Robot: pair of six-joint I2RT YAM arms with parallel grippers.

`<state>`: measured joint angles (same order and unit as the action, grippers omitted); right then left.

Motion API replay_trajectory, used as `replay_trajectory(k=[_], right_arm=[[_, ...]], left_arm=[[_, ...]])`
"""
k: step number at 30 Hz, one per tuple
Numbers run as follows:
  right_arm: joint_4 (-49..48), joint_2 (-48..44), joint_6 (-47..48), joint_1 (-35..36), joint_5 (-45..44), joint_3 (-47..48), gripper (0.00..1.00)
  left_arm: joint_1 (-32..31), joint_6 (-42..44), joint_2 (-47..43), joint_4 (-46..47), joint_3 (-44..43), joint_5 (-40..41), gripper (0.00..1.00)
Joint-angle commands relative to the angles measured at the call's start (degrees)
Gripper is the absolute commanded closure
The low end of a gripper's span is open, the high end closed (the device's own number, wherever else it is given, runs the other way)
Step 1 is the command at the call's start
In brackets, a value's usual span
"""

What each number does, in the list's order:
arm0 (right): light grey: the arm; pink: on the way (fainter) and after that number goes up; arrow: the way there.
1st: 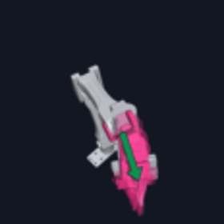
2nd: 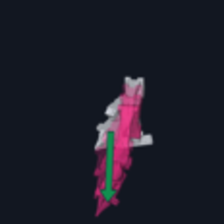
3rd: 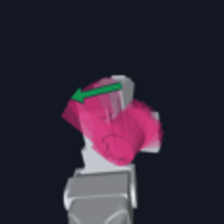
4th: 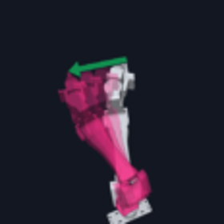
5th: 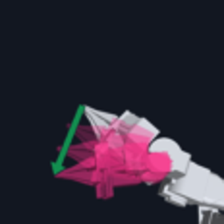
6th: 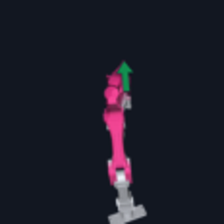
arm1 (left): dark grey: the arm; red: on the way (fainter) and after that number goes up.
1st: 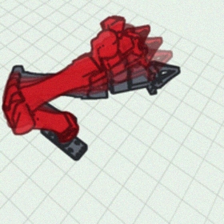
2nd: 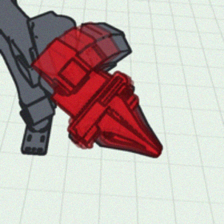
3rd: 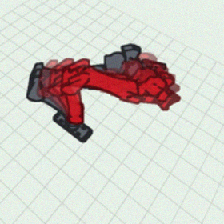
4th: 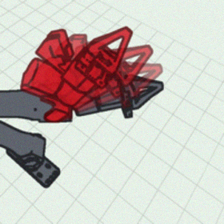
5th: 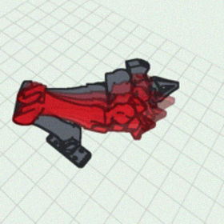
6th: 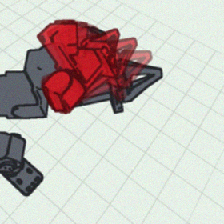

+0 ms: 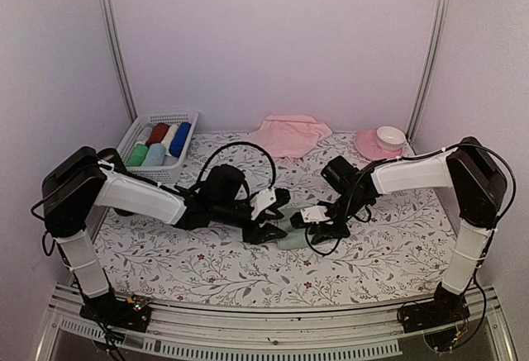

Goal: Roll the towels
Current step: Roll the towel at the center of the board.

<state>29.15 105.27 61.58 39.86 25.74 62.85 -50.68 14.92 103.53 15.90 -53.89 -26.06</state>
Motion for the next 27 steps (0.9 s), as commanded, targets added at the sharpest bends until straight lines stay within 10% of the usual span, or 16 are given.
replay_trajectory(k=[1, 27], right_arm=[[11.4, 3.0, 1.0, 0.0, 8.9, 2.8, 0.85], [15.0, 7.2, -0.7, -3.8, 11.3, 6.0, 0.84]], left_arm=[[-5.1, 6.7, -0.4, 5.5, 2.6, 8.0, 0.44], [-11.3, 12.6, 9.6, -3.5, -4.7, 13.4, 0.61]])
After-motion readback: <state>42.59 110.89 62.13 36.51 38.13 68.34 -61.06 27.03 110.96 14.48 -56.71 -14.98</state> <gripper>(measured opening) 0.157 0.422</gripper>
